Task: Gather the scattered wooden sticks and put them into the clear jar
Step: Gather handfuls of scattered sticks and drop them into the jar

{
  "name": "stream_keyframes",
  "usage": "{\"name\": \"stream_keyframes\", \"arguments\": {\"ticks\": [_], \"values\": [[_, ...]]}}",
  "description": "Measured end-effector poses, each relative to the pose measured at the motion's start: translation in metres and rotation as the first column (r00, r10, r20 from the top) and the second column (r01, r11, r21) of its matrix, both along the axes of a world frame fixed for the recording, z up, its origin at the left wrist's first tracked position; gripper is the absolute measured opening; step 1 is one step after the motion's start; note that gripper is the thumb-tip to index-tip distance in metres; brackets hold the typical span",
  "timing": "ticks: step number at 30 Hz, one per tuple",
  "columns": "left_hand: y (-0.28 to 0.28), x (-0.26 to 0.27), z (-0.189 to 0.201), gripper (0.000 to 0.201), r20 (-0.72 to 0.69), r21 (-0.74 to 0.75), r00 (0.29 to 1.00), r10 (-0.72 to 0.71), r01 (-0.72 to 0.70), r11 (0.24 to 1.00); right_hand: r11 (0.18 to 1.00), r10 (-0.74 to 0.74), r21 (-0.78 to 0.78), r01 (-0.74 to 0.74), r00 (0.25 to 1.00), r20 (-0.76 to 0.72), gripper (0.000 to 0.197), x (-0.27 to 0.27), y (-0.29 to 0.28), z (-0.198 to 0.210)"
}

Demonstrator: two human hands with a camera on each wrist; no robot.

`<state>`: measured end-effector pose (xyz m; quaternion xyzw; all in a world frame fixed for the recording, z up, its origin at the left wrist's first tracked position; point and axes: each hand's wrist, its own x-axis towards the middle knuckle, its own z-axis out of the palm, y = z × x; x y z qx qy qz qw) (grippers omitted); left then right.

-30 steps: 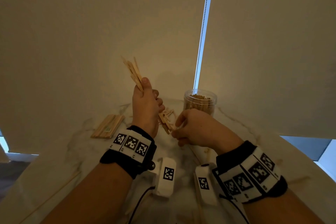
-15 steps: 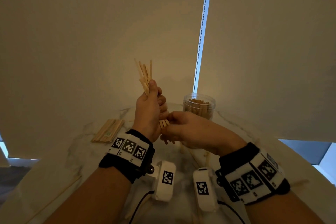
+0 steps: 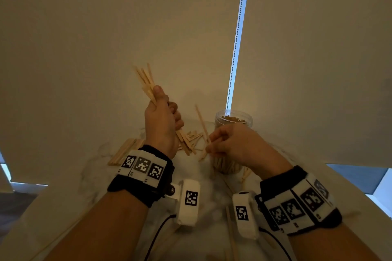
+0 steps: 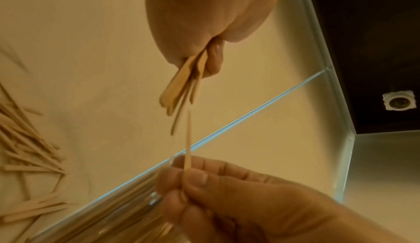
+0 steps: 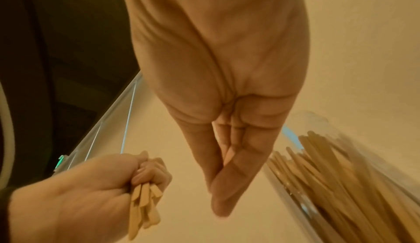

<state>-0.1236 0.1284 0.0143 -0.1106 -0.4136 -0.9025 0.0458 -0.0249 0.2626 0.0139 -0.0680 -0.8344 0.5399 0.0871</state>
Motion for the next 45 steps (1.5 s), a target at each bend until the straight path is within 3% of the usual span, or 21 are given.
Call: {"name": "stream_keyframes", "arguments": {"ticks": [3,5,8,10,13,15,18,21,24,26,28,30,31,34,35,36,37,40,42,45], "values": [[0.003,-0.003,-0.006,0.039,0.069,-0.086,0.998,-0.007,0.013,0.996,0.995,-0.1,-0.024,0.098,0.981,-0.166,0.014,-0.005,-0.002,0.002],[0.01,0.002,-0.01,0.042,0.073,-0.201,0.995,-0.064,0.078,0.976,0.996,-0.091,-0.023,0.088,0.966,-0.244,0.008,-0.007,-0.009,0.004],[0.016,0.012,-0.016,0.058,0.016,-0.424,0.982,-0.188,0.177,0.888,0.996,-0.033,0.076,0.052,0.97,-0.239,0.005,-0.005,-0.018,0.002],[0.017,0.015,-0.018,0.05,-0.028,-0.498,0.973,-0.231,0.187,0.847,0.986,-0.005,0.158,0.044,0.971,-0.238,0.003,-0.003,-0.019,0.001],[0.017,0.011,-0.019,0.032,0.003,-0.472,0.988,-0.152,0.135,0.871,0.972,0.022,0.235,0.014,0.988,-0.15,0.014,0.0,-0.017,0.004],[0.016,0.007,-0.018,0.03,0.033,-0.359,0.992,-0.118,0.122,0.925,0.94,0.058,0.335,-0.069,0.997,0.042,0.029,0.004,-0.017,0.005],[0.014,0.009,-0.013,0.031,0.049,-0.165,0.987,-0.154,0.16,0.973,0.883,0.139,0.38,-0.274,0.928,0.347,0.035,0.007,-0.021,-0.002],[0.016,0.015,-0.01,0.037,-0.006,-0.138,0.978,-0.209,0.206,0.969,0.913,0.249,0.244,-0.328,0.919,0.305,0.011,0.003,-0.026,-0.008],[0.016,0.017,-0.01,0.039,-0.08,-0.261,0.971,-0.224,0.197,0.945,0.962,0.234,0.096,-0.255,0.954,0.187,0.005,-0.001,-0.024,-0.009],[0.015,0.014,-0.011,0.04,-0.097,-0.371,0.965,-0.244,0.193,0.909,0.964,0.23,0.1,-0.247,0.961,0.151,0.008,-0.001,-0.018,-0.006],[0.012,0.012,-0.013,0.039,-0.102,-0.494,0.958,-0.267,0.185,0.85,0.969,0.167,0.165,-0.181,0.981,0.097,0.014,0.001,-0.01,0.002],[0.009,0.012,-0.016,0.037,-0.131,-0.615,0.945,-0.299,0.16,0.772,0.988,-0.019,0.155,0.029,0.997,-0.07,0.022,-0.001,0.004,0.01],[0.008,0.012,-0.017,0.038,-0.161,-0.678,0.933,-0.323,0.134,0.723,0.978,-0.145,0.117,0.171,0.969,-0.202,0.027,-0.002,0.013,0.015],[0.007,0.014,-0.021,0.046,-0.328,-0.876,0.832,-0.447,-0.091,0.474,0.892,-0.408,-0.084,0.443,0.712,-0.572,0.039,0.002,0.035,0.027],[0.008,0.015,-0.022,0.048,-0.367,-0.902,0.793,-0.486,-0.177,0.393,0.869,-0.438,-0.108,0.483,0.65,-0.621,0.042,0.004,0.039,0.031],[0.01,0.017,-0.023,0.047,-0.389,-0.911,0.77,-0.506,-0.241,0.335,0.863,-0.442,-0.105,0.493,0.64,-0.628,0.046,0.004,0.042,0.032],[0.013,0.019,-0.023,0.043,-0.407,-0.91,0.754,-0.515,-0.287,0.299,0.877,-0.427,-0.086,0.473,0.683,-0.593,0.051,0.004,0.04,0.033],[0.018,0.024,-0.02,0.022,-0.507,-0.858,0.691,-0.516,-0.462,0.225,0.956,-0.271,0.019,0.292,0.908,-0.319,0.067,0.001,0.022,0.028],[0.016,0.025,-0.015,0.018,-0.559,-0.801,0.657,-0.506,-0.586,0.123,0.958,-0.194,0.164,0.235,0.952,-0.236,0.068,0.003,0.011,0.025],[0.009,0.025,-0.007,0.022,-0.576,-0.731,0.633,-0.517,-0.682,-0.021,0.94,-0.159,0.26,0.22,0.958,-0.238,0.07,0.006,0.009,0.022]]}}
